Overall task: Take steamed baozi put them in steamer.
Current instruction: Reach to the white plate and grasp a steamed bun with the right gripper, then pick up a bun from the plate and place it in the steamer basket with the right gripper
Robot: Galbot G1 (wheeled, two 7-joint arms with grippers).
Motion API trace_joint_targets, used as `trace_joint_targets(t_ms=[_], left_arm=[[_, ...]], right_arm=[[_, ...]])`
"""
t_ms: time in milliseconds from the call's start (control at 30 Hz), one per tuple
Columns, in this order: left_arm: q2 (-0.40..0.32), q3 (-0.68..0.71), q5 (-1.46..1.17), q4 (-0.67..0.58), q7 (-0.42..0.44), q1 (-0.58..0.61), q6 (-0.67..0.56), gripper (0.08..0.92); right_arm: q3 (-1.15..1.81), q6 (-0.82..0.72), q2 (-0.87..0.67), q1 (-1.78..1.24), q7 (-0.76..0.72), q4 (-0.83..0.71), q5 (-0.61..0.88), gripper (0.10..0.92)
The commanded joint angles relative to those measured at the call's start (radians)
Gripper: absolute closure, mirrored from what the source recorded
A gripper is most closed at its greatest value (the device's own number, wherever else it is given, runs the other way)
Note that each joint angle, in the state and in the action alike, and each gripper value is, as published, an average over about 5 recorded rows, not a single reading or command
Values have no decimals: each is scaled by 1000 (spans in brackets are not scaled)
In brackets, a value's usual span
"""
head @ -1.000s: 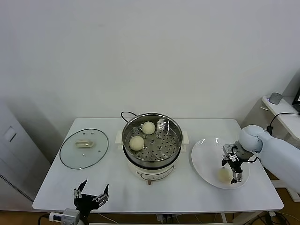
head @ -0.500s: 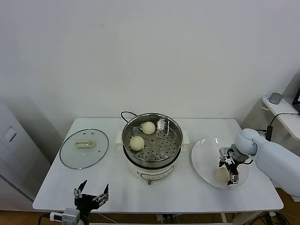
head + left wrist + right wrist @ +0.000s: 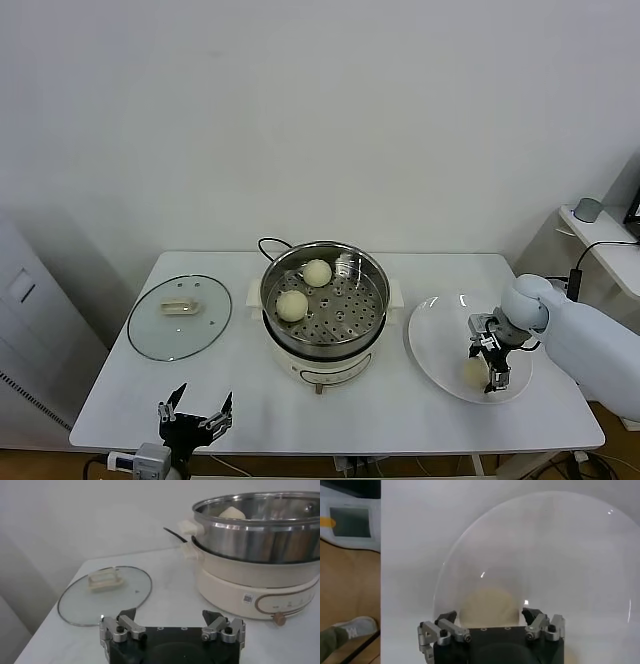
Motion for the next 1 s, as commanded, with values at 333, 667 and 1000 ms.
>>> trace_joint_targets(t_ms=[333,667,1000], left_arm=[[-42,6,2,1,0,-8,2,177],[-48,5,-1,0,-6,-25,3,177],[-49,-2,70,-7,-38,-30,-9,177]], right_arm=[[2,-10,-16,33,-5,5,13,528],[-145,-51,-42,256,-21,38,114,567],[-554,-93,133,823,-65,-23,419,567]])
